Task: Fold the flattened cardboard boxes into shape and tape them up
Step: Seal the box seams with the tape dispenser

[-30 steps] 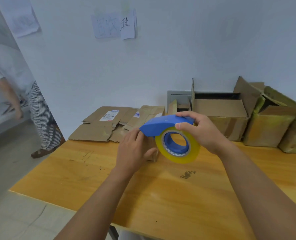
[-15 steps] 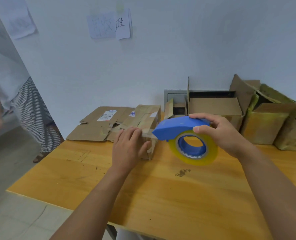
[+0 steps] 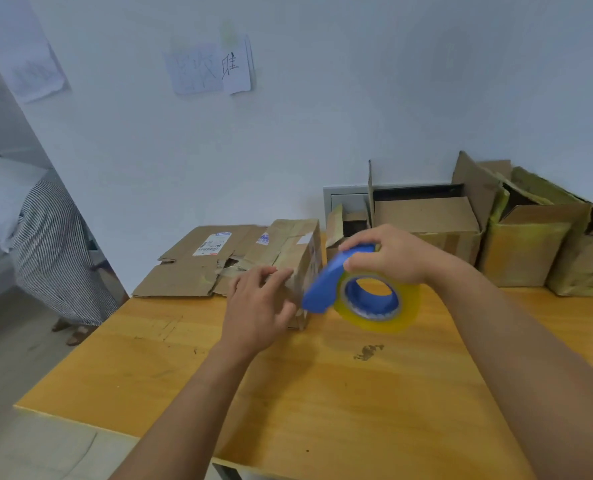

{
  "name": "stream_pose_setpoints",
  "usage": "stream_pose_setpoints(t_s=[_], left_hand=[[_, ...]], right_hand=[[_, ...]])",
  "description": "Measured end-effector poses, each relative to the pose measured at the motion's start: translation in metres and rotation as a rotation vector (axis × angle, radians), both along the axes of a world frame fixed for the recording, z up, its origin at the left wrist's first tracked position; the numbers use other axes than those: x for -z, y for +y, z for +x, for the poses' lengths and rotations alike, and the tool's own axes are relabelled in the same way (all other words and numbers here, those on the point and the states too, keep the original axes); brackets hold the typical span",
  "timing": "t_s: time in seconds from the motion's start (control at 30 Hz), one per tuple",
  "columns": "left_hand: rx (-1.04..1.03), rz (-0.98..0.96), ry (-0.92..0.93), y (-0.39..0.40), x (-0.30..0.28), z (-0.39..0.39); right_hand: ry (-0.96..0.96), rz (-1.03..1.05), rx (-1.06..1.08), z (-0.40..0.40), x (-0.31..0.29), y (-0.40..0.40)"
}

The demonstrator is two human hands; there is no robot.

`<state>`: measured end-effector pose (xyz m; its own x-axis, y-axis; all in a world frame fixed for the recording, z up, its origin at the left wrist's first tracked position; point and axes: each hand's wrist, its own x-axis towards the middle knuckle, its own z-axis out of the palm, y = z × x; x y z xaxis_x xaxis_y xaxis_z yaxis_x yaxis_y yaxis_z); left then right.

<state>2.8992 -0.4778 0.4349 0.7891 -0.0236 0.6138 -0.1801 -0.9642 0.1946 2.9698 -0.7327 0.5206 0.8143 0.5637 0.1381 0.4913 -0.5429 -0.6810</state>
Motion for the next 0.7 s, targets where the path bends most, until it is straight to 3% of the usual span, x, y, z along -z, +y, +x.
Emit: stream_pose_setpoints(t_s=[0.1, 0.33, 0.7], left_hand=[[0.014, -0.034, 0.034, 0.0, -0.007, -0.003], [-0.248, -0.187, 0.022, -0.028, -0.012, 0.018], [-0.248, -0.028, -0.158, -0.031, 0.006, 0.02]], right_hand=[[-0.007, -0.083, 0.046, 0.004, 0.019, -0.006], [-0.052, 0.301, 0.365, -0.005, 0.069, -0.015], [-0.153, 0.628, 0.601, -0.016, 0.107, 0.028]])
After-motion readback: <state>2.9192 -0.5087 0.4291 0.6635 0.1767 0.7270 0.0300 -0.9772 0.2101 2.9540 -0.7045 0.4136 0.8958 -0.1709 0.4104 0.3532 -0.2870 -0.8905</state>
